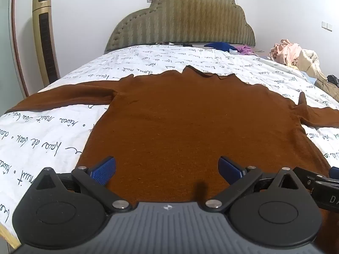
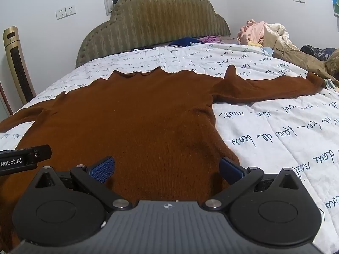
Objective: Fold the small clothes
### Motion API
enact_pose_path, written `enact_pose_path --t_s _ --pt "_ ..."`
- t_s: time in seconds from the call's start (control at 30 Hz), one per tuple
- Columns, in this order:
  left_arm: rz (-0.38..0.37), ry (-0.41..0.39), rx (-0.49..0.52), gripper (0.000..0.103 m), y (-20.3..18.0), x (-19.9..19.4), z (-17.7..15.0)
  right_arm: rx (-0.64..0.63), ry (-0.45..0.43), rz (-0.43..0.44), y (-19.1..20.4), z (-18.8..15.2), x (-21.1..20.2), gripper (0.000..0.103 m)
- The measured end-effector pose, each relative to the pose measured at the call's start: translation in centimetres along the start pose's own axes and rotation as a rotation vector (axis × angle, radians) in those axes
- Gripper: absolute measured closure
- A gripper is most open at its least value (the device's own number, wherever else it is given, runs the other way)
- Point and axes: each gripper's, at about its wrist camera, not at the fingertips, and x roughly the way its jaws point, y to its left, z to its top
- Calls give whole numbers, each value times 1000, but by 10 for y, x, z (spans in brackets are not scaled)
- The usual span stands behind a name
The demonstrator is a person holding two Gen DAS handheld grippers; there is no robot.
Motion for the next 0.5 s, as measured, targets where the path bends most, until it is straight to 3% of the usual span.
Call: enact_pose_path --t_s 0.5 --pt "5 8 0 0 2 4 -1 -3 0 -2 -2 0 1 0"
